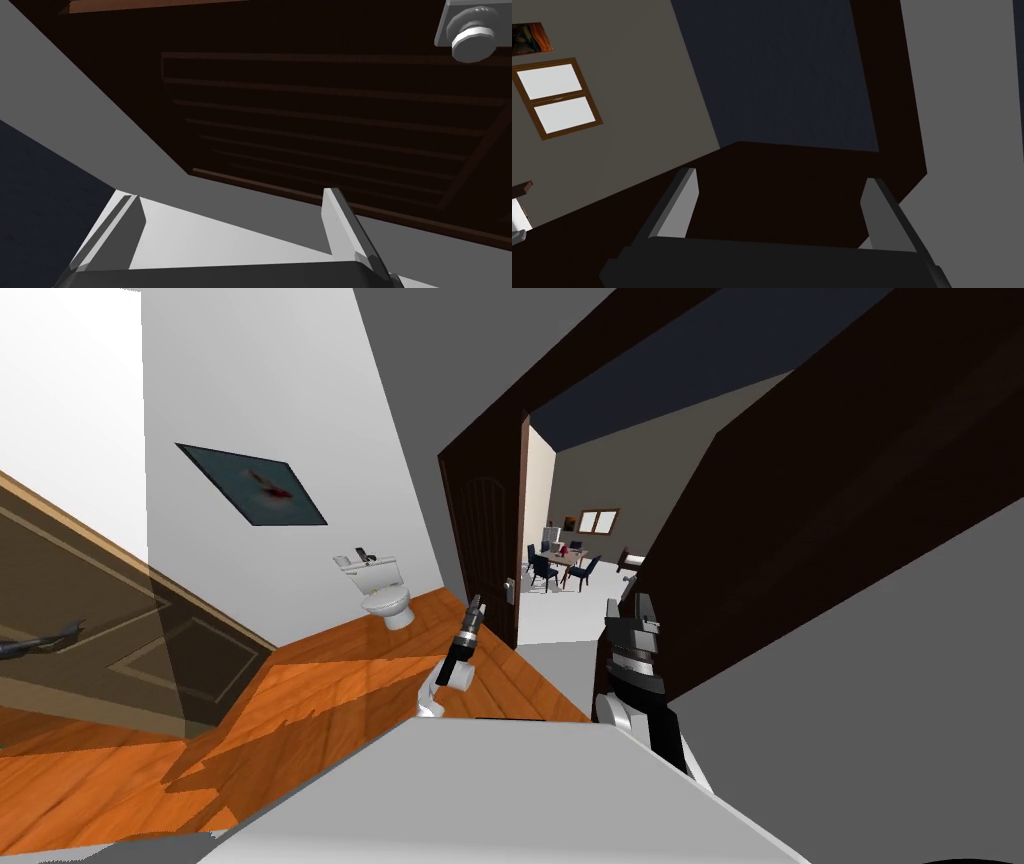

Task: Push the door open

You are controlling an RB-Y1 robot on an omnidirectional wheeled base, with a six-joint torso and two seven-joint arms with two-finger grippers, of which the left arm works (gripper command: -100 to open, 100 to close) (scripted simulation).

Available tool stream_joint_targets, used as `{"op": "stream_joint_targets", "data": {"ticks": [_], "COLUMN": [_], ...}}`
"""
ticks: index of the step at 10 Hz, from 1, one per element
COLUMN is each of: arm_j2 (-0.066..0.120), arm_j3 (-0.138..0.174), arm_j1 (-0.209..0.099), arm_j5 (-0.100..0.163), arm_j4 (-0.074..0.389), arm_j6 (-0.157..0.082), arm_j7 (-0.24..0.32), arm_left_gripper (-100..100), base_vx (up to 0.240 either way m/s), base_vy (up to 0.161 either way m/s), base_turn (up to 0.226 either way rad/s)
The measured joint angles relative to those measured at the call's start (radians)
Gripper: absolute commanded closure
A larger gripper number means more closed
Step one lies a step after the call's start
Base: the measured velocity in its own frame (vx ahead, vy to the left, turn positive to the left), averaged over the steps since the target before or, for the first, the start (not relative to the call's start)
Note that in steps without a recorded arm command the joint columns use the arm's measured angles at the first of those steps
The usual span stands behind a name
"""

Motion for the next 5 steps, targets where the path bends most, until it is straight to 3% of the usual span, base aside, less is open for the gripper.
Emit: {"op": "stream_joint_targets", "data": {"ticks": [1,5], "arm_j2": [-0.006,-0.007], "arm_j3": [-0.008,-0.033], "arm_j1": [-0.009,-0.093], "arm_j5": [-0.002,0.004], "arm_j4": [0.021,0.148], "arm_j6": [-0.001,0.011], "arm_j7": [-0.001,0.021], "arm_left_gripper": [-100,-100], "base_vx": [0.063,0.075], "base_vy": [0.087,0.121], "base_turn": [-0.089,-0.091]}}
